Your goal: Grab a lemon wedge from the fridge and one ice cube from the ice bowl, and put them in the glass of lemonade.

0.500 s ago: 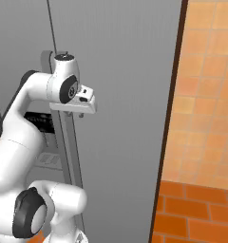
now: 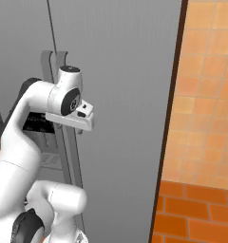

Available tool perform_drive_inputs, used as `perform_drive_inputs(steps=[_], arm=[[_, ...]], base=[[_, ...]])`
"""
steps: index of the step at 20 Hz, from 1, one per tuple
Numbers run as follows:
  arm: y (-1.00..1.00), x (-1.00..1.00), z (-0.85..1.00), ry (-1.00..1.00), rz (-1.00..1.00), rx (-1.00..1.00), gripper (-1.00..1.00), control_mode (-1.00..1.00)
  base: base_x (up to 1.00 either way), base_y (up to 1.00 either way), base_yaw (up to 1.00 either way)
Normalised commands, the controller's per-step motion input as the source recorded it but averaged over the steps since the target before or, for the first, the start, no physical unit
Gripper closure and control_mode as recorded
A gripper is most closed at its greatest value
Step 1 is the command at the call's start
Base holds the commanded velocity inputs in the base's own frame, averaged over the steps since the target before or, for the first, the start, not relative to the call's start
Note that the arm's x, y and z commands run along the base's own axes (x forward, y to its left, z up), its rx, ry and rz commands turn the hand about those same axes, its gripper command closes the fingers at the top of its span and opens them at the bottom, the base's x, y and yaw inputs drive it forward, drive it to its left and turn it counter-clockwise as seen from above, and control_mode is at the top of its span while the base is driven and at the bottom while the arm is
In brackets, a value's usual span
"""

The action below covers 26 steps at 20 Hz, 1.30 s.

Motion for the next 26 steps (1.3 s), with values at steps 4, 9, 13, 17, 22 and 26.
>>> perform_drive_inputs(steps=[4, 9, 13, 17, 22, 26], arm=[[-0.02, -0.16, -0.08, 0.03, -0.01, 0.04, -1.0, -1.0], [0.02, -0.14, 0.0, 0.0, 0.0, 0.0, -1.0, 1.0], [0.0, 0.0, 0.0, 0.0, 0.0, 0.0, -1.0, 1.0], [0.0, 0.0, 0.0, 0.0, 0.0, 0.0, -1.0, 1.0], [0.0, 0.0, 0.0, 0.0, 0.0, 0.0, -1.0, 1.0], [0.0, 0.0, 0.0, 0.0, 0.0, 0.0, -1.0, 1.0]], base=[[0.0, 0.0, 0.0], [-0.09, 0.17, 0.0], [-0.12, 1.0, 0.09], [0.52, 1.0, 0.16], [0.96, 1.0, 0.03], [0.29, 1.0, 0.0]])
